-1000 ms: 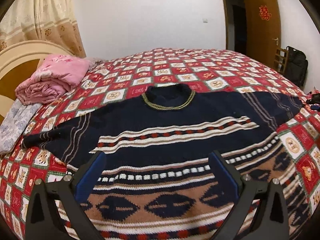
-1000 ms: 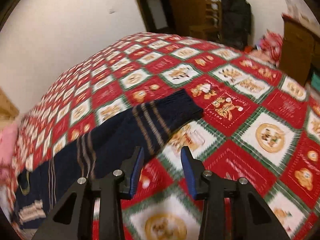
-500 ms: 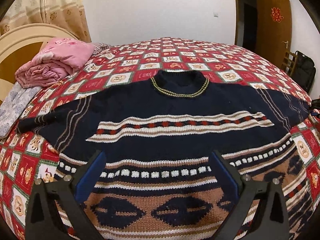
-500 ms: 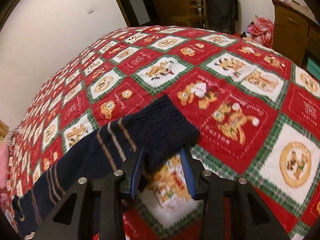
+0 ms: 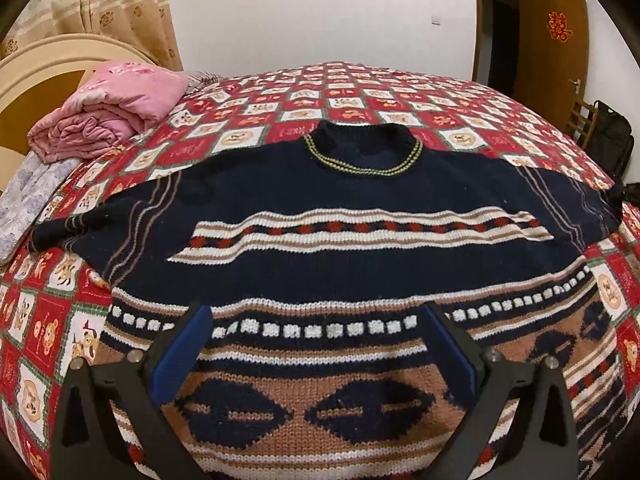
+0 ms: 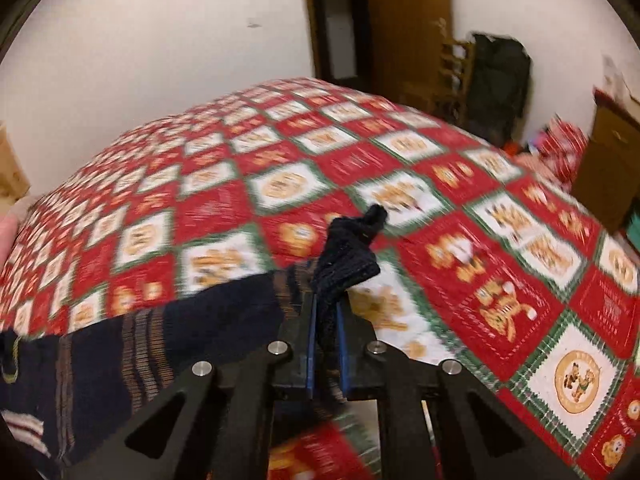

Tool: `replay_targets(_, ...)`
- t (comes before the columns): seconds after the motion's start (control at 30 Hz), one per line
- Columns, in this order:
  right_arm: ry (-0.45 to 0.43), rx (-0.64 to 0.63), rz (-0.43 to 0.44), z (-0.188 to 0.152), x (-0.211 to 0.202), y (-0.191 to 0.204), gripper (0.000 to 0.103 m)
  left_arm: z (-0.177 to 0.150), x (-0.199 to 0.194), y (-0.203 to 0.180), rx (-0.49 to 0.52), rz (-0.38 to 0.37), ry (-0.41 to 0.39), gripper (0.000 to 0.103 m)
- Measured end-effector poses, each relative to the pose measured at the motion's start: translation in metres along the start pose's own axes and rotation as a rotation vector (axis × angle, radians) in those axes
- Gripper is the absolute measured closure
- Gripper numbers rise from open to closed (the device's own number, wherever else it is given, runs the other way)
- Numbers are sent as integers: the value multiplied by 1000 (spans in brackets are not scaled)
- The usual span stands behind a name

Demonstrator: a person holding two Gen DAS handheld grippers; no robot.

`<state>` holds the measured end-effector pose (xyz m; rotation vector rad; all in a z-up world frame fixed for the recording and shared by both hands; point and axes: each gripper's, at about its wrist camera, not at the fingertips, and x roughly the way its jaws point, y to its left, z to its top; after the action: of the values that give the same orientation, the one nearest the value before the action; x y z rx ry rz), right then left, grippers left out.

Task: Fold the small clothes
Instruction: 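Lift the cuff with the right gripper, lay the sleeve across the body, release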

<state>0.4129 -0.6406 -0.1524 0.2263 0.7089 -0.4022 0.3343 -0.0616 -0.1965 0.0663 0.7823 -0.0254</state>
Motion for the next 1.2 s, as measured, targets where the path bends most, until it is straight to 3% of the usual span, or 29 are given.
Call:
replay_targets(0.23, -41, -145, 119, -10, -39, 79, 95, -3, -7, -1, -11, -88, 2, 0)
replay_targets(0.73, -19, -315, 333, -53, -86, 212, 95, -10, -12, 23, -60, -85, 11, 0)
replay_targets(1.2, 50, -441, 520, -149, -94, 341, 95, -12, -15, 47, -103, -114, 21, 0)
